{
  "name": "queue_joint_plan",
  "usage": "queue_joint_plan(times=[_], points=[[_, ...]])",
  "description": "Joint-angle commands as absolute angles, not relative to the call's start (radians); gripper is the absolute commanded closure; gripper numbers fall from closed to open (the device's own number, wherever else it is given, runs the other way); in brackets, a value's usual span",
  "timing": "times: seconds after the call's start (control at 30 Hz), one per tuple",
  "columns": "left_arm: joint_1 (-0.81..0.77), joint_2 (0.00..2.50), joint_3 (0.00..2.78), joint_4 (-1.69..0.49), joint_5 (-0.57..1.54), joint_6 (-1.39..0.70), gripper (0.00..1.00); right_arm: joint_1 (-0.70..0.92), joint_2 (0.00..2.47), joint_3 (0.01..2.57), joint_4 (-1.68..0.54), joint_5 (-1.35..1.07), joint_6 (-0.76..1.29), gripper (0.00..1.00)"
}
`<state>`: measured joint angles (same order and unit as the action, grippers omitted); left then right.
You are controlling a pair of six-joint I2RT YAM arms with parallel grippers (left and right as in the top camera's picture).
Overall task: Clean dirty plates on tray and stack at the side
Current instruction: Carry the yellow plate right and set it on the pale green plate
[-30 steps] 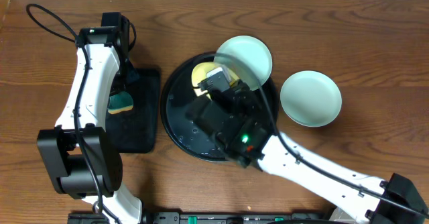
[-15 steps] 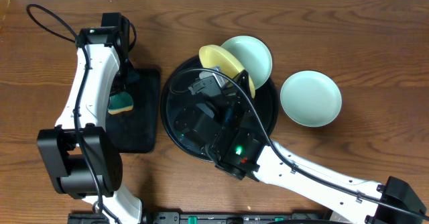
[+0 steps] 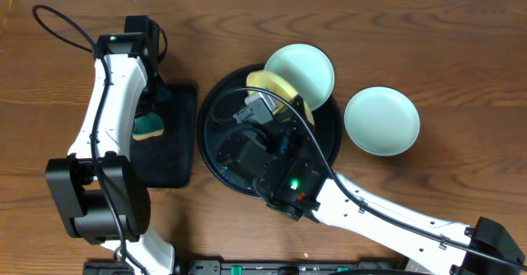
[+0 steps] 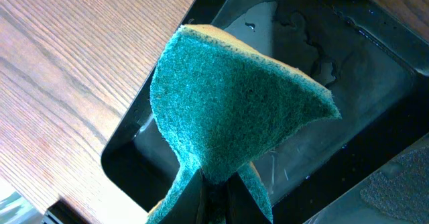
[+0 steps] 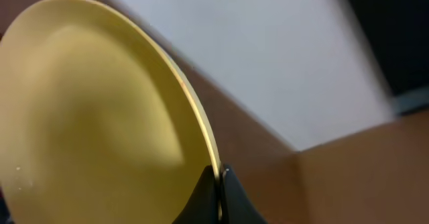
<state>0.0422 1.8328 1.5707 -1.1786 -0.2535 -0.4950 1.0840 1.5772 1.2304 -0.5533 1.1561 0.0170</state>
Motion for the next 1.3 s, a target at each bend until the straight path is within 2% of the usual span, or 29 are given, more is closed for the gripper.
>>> queue_joint_plan(times=[0.0,0.1,0.27,0.5,0.67,0.9,1.07,1.27], points=[[0.043,1.811,1.563,-1.185,-0.274,-0.503,0.92,1.042,1.551,1.245,-0.598,0.862,0.210,0.99],[0.043,1.811,1.563,-1.185,-0.274,-0.503,0.93,0.984,1.550,1.245,-0.619,0.643,0.281,0.99],[0.043,1.811,1.563,-1.185,-0.274,-0.503,0.93,0.870,1.517,1.251,-0.610,0.353,0.285,0.99],[0.043,1.811,1.563,-1.184,-0.274,-0.503,0.92,0.599,1.380,1.259,-0.613,0.035,0.288,0.99],[0.043,1.811,1.563,-1.183,-0.274,-0.503,0.93,0.343,1.306,1.259,-0.689,-0.016,0.399,0.99],[0.043,1.811,1.563,-1.184,-0.274,-0.503,0.93,0.020,1.334,1.251,-0.827,0.031,0.403,0.99],[0.043,1.811,1.563,-1.183,-0.274,-0.503,0.92,-0.107,1.431,1.228,-0.867,0.063,0.403,0.99],[0.043,1.811,1.563,-1.184,-0.274,-0.503,0.92,-0.140,1.596,1.218,-0.861,0.062,0.403,0.99]])
